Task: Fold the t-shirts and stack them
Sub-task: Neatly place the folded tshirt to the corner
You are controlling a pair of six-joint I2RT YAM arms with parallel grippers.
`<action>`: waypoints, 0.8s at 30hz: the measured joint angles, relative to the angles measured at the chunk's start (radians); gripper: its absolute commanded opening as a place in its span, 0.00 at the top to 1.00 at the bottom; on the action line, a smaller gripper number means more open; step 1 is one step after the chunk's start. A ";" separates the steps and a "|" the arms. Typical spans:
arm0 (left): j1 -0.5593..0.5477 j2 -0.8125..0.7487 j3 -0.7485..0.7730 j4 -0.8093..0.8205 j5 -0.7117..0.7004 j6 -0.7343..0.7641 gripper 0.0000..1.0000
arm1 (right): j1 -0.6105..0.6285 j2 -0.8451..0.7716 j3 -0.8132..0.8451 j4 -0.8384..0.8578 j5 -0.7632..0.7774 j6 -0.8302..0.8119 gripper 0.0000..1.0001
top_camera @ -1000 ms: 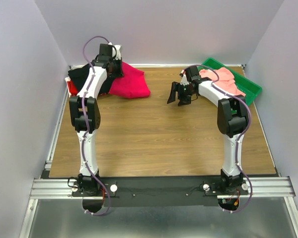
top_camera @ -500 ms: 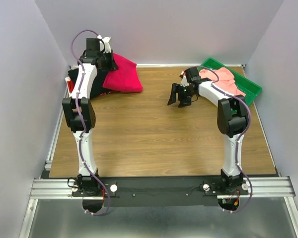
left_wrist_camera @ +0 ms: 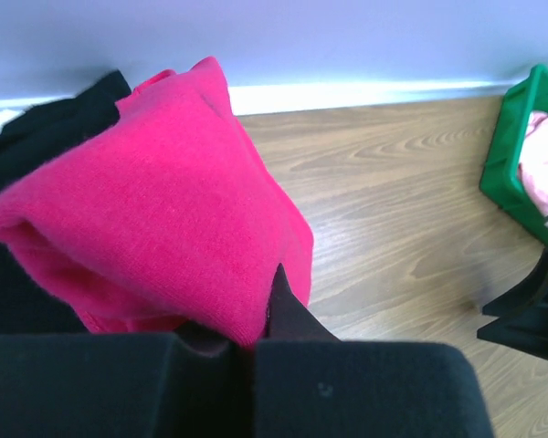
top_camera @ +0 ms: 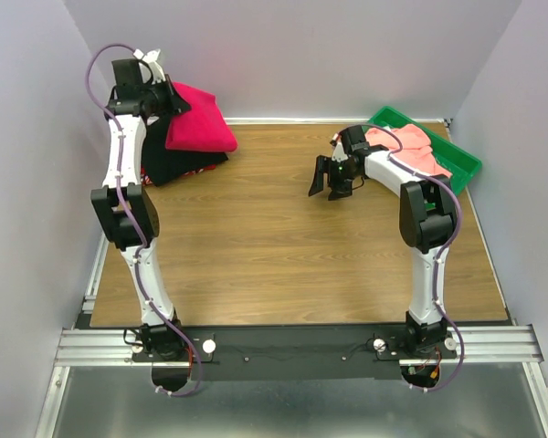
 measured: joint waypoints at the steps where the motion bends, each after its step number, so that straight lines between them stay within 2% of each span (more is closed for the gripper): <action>1: 0.010 -0.007 0.000 0.006 0.008 -0.005 1.00 | 0.000 0.000 -0.002 0.000 0.000 0.000 0.20; 9: 0.053 -0.039 -0.011 0.039 0.042 -0.020 1.00 | 0.000 0.000 -0.005 0.000 -0.010 0.000 0.20; 19: 0.087 -0.045 -0.141 0.042 0.032 -0.003 1.00 | 0.000 0.000 -0.006 -0.001 -0.011 0.000 0.20; 21: 0.097 -0.045 -0.167 0.042 0.020 0.002 0.92 | 0.000 0.000 -0.008 0.000 -0.011 0.000 0.20; 22: 0.106 -0.045 -0.182 0.041 0.006 0.005 0.83 | 0.000 -0.002 -0.011 0.000 -0.011 0.001 0.20; 23: 0.119 -0.045 -0.192 0.036 -0.010 0.009 0.55 | 0.000 -0.005 -0.016 0.000 -0.011 0.001 0.19; 24: 0.127 -0.045 -0.197 0.030 -0.025 0.009 0.42 | 0.000 -0.010 -0.024 -0.002 -0.011 0.001 0.19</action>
